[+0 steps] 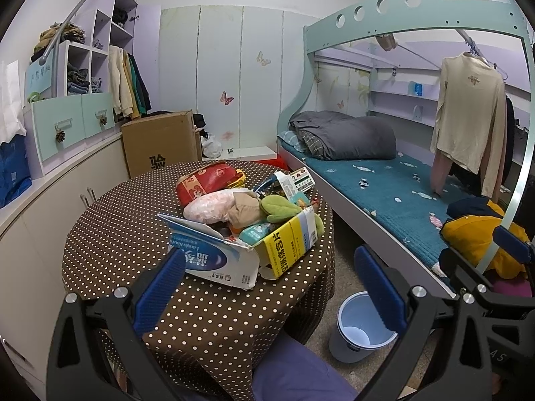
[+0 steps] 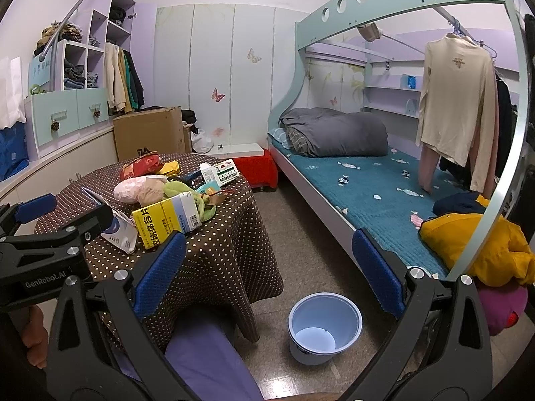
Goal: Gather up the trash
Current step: 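Move the left tool to the blue-and-white toothpaste box and grasp it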
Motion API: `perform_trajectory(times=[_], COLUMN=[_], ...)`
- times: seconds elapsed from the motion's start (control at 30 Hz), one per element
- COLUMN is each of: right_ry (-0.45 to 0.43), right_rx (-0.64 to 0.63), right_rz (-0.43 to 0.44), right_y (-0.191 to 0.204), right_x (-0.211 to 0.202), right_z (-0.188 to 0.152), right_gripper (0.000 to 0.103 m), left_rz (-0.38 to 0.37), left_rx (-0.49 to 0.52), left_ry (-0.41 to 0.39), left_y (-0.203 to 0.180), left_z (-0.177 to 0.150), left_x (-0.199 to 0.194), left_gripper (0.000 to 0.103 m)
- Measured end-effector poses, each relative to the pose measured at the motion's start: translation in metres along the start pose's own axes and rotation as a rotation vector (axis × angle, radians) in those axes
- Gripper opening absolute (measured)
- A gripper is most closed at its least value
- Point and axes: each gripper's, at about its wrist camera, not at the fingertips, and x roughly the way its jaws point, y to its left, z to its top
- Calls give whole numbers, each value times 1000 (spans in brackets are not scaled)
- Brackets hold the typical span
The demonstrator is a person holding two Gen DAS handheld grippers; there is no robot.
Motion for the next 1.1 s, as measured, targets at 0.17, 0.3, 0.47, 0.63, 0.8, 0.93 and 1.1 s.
perform_trajectory(times=[0.17, 0.3, 0.47, 0.63, 0.8, 0.93, 1.1], right_ry=[28, 56, 92, 130, 174, 196, 228], right_rx=[-9, -15, -21, -38, -50, -71, -107], right_rz=[13, 33, 60, 87, 127, 138, 144], right_y=[6, 12, 21, 34, 48, 60, 75], right_x=[11, 22, 36, 54, 74, 88, 105], right_z=[0, 0, 0, -2, -3, -5, -6], right_gripper=[98, 98, 98, 98, 98, 98, 98], left_rz=[6, 12, 23, 39, 55, 52, 31], left_rx=[-10, -25, -49, -77, -108, -140, -192], left_ry=[23, 48, 80, 108, 143, 168, 186], left_y=[7, 17, 31, 47, 63, 78, 97], left_z=[-2, -4, -7, -10, -14, -19, -20], left_x=[10, 20, 33, 46, 60, 71, 83], left_gripper=[99, 99, 99, 99, 99, 99, 99])
